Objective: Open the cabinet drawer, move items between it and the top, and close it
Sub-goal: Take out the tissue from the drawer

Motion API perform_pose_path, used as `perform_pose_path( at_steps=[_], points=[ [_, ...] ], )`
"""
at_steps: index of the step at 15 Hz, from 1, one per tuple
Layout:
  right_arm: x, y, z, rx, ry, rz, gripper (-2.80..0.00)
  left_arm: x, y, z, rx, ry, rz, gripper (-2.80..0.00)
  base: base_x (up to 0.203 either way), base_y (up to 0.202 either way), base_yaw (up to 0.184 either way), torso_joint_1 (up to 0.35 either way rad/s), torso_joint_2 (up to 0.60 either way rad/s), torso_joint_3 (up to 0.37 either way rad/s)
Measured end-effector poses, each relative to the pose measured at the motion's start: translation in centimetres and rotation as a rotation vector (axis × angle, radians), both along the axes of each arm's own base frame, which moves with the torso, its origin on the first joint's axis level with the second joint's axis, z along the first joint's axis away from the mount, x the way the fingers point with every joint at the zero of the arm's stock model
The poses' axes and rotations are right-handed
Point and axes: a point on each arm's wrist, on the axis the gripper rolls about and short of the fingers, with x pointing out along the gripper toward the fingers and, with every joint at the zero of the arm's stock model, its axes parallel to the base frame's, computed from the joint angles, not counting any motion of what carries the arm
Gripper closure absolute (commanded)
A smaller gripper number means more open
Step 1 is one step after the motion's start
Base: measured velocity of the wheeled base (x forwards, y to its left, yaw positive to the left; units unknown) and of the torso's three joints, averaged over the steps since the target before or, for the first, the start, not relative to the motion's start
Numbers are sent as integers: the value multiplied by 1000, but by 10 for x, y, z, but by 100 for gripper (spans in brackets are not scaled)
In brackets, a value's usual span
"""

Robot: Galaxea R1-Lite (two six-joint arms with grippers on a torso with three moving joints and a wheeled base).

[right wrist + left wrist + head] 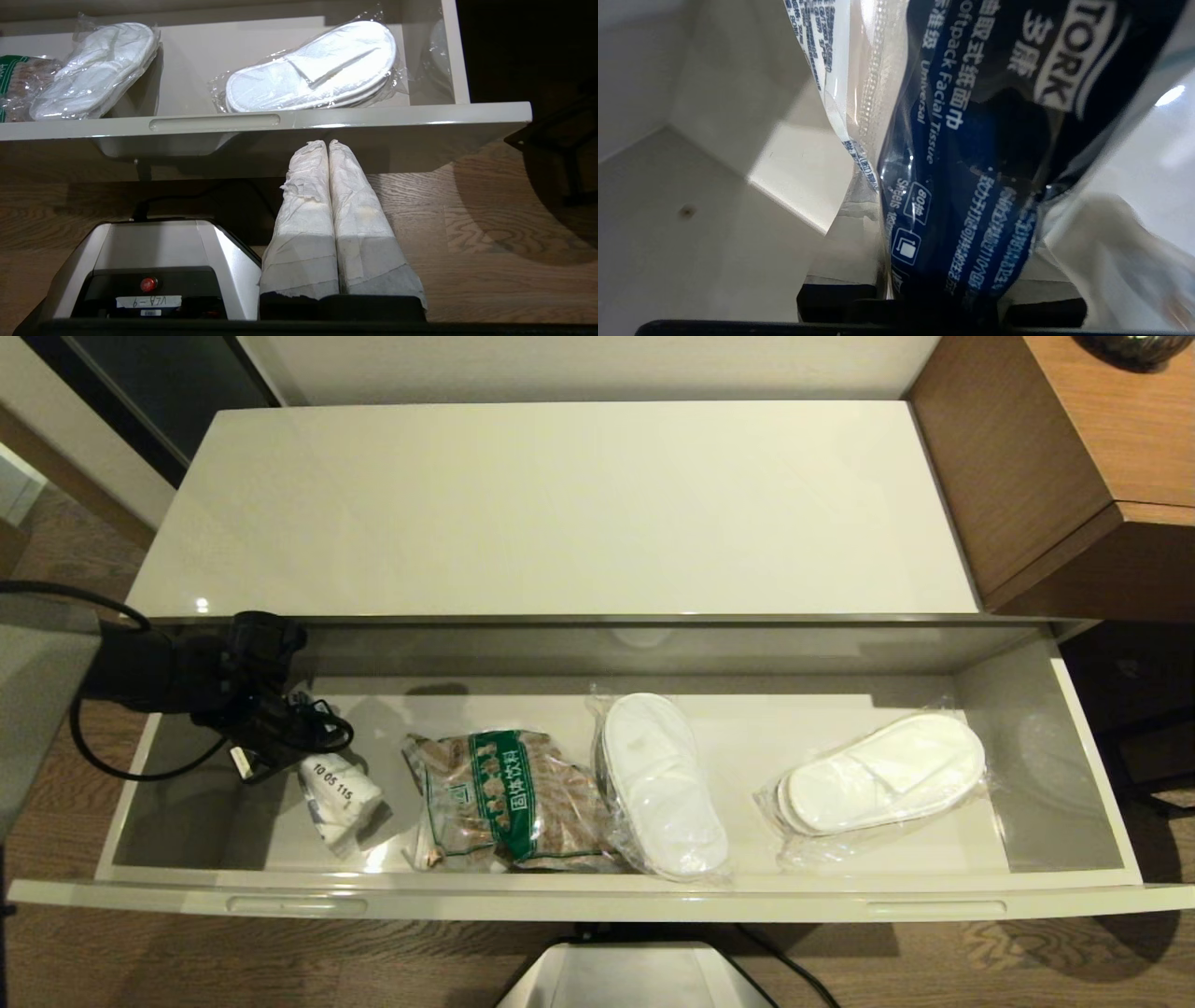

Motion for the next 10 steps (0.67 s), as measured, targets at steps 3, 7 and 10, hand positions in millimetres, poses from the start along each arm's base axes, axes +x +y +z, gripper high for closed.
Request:
perform_pose_path(
  at_steps=[3,7,10],
  points=[
    [0,0,0,0,0,-1,0,-20,-3,28,1,-28,-5,0,0,0,0,0,0,0],
    [0,0,0,0,0,-1,0,-55,-8,71,0,-55,-15,0,0,0,0,0,0,0],
    [0,0,0,0,0,-1,0,-79,-17,98,0,-81,-37,0,0,0,0,0,0,0]
  ],
)
